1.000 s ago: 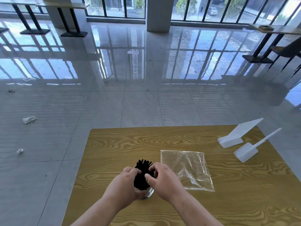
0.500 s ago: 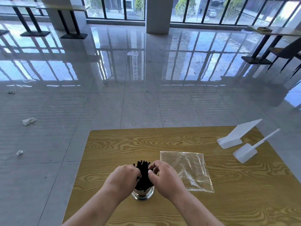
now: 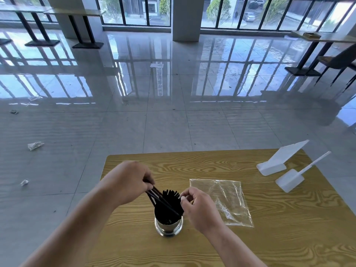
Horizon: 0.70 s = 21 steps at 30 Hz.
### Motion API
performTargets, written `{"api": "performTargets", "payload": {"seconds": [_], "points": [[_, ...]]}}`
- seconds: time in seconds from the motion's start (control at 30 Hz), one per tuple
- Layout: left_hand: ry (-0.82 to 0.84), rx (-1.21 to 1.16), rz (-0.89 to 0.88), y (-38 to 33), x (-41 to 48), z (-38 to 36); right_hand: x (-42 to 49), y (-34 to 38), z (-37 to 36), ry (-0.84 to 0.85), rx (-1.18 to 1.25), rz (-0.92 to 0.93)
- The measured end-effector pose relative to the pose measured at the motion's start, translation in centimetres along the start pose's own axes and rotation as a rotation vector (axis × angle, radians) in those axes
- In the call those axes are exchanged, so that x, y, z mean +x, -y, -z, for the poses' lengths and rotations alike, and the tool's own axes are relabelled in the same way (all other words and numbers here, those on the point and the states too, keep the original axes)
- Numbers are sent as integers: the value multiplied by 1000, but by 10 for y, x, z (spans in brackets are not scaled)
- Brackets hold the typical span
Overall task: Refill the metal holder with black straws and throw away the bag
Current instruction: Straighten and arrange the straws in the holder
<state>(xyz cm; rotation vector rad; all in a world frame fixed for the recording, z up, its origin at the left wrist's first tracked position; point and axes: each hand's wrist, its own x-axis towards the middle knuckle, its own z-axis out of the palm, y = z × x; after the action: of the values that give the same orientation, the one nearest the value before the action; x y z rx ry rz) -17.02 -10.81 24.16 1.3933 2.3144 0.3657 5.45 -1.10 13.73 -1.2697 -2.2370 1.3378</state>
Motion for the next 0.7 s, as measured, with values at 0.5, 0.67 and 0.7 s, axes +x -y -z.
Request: {"api": "performTargets", "payload": {"seconds": [0.5, 0.67, 0.7], "points": [[-635, -392, 183, 13, -1, -8, -6, 8, 13, 34, 381, -133], [-483, -773, 136, -1, -2, -35, 0, 34, 3, 413, 947, -300], [-404, -881, 155, -5, -3, -41, 2, 38, 4, 435, 1074, -308]]}}
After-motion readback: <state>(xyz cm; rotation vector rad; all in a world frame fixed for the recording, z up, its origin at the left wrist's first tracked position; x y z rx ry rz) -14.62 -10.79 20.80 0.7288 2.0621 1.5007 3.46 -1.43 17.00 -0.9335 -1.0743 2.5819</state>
